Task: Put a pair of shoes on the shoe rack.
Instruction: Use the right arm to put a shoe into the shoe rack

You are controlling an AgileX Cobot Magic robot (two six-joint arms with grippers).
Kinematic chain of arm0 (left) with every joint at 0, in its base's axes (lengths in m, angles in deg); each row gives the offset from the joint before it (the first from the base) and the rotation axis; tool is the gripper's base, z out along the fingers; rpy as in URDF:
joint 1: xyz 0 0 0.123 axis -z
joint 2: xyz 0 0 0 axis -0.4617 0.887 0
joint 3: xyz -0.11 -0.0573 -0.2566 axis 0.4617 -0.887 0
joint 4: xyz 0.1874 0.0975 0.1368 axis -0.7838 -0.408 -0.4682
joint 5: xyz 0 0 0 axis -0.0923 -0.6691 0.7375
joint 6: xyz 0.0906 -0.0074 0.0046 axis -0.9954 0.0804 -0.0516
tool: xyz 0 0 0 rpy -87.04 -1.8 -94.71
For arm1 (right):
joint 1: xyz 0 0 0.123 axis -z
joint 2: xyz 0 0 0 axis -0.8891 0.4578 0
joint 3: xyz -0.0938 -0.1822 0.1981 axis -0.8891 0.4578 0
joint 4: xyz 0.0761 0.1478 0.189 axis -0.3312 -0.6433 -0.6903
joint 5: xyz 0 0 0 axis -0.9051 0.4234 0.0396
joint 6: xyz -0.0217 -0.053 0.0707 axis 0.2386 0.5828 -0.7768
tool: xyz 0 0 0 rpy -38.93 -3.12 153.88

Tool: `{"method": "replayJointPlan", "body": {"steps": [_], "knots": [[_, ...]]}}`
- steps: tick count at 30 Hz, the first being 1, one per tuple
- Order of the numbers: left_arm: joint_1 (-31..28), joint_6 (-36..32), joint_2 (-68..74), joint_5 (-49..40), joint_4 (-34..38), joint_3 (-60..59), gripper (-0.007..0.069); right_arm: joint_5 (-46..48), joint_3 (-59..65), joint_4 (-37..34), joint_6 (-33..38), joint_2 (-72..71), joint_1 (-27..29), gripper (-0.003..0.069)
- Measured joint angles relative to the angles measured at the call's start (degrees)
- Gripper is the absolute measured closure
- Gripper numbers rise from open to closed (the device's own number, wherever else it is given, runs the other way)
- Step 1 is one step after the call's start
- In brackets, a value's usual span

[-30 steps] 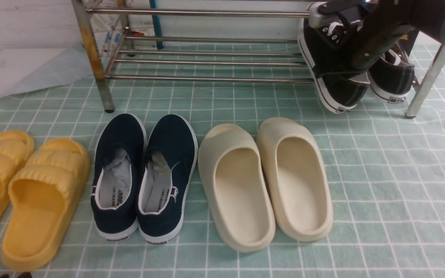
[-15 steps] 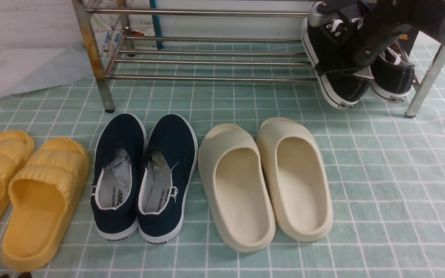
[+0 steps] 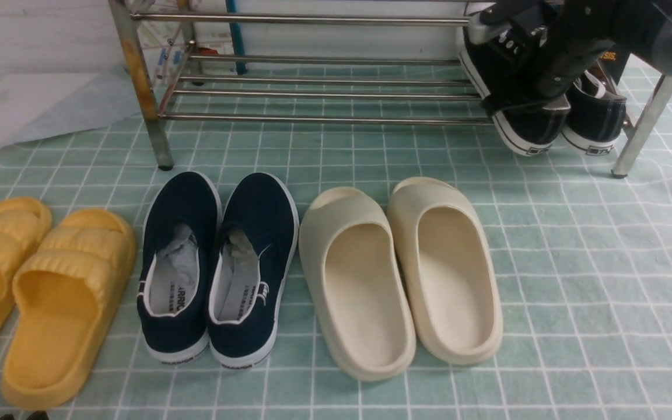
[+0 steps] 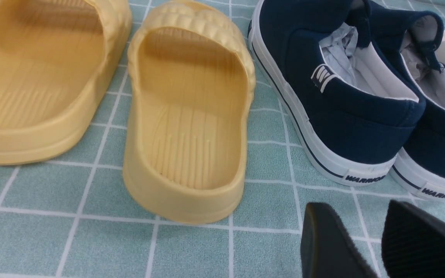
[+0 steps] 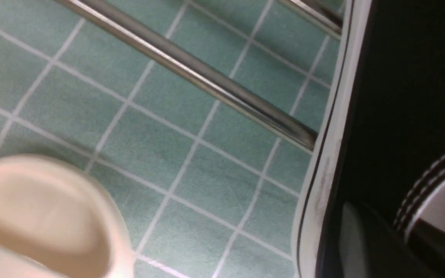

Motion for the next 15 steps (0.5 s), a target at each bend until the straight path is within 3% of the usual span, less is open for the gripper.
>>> {"method": "replayJointPlan", "body": {"steps": [5, 11, 15], "knots": [[0.0, 0.0, 0.0, 0.0, 0.0, 0.0, 0.0386, -3.28, -0.6, -0.03, -1.67, -0.13, 0.06, 0.0503], [0.0, 0.0, 0.0, 0.0, 0.0, 0.0, 0.0386, -3.21, -0.6, -4.36, -3.35, -0.51, 0.06, 0.026], [0.0, 0.0, 0.0, 0.0, 0.0, 0.0, 0.0386, -3.06, -0.6, -7.39, -3.78, -2.56, 0.06, 0.0196]]}}
